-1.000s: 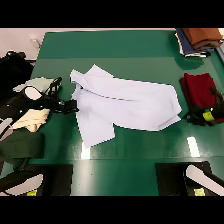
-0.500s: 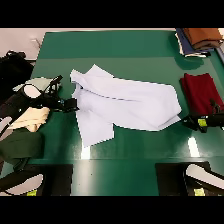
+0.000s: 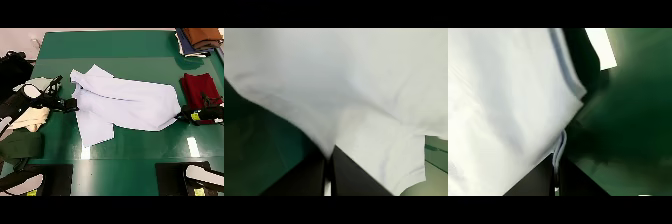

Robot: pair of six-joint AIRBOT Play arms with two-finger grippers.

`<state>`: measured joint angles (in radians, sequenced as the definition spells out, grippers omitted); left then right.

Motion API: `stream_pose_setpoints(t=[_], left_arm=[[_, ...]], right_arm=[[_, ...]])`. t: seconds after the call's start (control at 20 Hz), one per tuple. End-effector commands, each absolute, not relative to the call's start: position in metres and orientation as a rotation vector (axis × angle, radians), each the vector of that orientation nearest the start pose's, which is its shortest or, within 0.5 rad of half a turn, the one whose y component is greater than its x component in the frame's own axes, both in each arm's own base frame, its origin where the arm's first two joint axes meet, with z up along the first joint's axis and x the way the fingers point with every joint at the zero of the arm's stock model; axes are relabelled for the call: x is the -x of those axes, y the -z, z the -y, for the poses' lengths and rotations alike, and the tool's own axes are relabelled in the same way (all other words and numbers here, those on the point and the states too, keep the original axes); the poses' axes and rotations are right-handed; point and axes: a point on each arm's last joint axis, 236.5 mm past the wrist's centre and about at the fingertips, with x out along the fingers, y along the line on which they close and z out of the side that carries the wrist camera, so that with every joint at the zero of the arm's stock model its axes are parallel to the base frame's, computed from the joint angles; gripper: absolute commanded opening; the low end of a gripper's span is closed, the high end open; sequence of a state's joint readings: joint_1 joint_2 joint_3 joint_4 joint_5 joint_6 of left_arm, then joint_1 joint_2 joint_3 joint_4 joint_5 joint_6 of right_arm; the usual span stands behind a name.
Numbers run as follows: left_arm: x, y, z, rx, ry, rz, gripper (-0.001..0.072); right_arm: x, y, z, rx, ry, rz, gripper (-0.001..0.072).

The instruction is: Fold the shirts.

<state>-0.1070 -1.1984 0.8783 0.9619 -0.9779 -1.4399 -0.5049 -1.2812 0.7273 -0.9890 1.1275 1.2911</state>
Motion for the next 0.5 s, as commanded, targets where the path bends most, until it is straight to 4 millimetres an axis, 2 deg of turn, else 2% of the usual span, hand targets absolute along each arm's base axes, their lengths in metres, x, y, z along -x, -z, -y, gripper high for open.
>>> stream_pose_setpoints(t=[0.0, 0.05, 0.1, 0.15, 0.2, 0.25, 0.3, 0.4, 0.45], left_arm=[[-0.338, 0.002, 0.152, 0.425, 0.411, -1.267, 0.0023], [-0.345, -0.019, 0.153, 0.406, 0.426, -1.216, 0.0023], [-0.355, -0.048, 0.153, 0.388, 0.441, -1.135, 0.0023], [-0.365, -0.088, 0.151, 0.359, 0.454, -1.033, 0.0023], [-0.372, -0.139, 0.149, 0.33, 0.468, -0.909, 0.0023], [-0.374, -0.198, 0.147, 0.308, 0.478, -0.769, 0.0023], [-0.369, -0.258, 0.145, 0.28, 0.492, -0.627, 0.0023], [-0.337, -0.383, 0.135, 0.217, 0.507, -0.323, 0.0023], [-0.31, -0.442, 0.128, 0.181, 0.502, -0.172, 0.0023]], right_arm=[[-0.291, 0.069, 0.021, -0.685, -0.046, -1.369, 0.0018], [-0.296, 0.046, 0.023, -0.642, -0.067, -1.313, 0.0018], [-0.304, 0.015, 0.025, -0.594, -0.082, -1.242, 0.0018], [-0.313, -0.021, 0.028, -0.543, -0.094, -1.158, 0.0018], [-0.324, -0.069, 0.03, -0.484, -0.105, -1.047, 0.0018], [-0.331, -0.117, 0.03, -0.43, -0.116, -0.934, 0.0018], [-0.335, -0.169, 0.028, -0.375, -0.127, -0.818, 0.0018], [-0.328, -0.279, 0.025, -0.232, -0.114, -0.56, 0.0018], [-0.318, -0.324, 0.023, -0.169, -0.098, -0.456, 0.0018]])
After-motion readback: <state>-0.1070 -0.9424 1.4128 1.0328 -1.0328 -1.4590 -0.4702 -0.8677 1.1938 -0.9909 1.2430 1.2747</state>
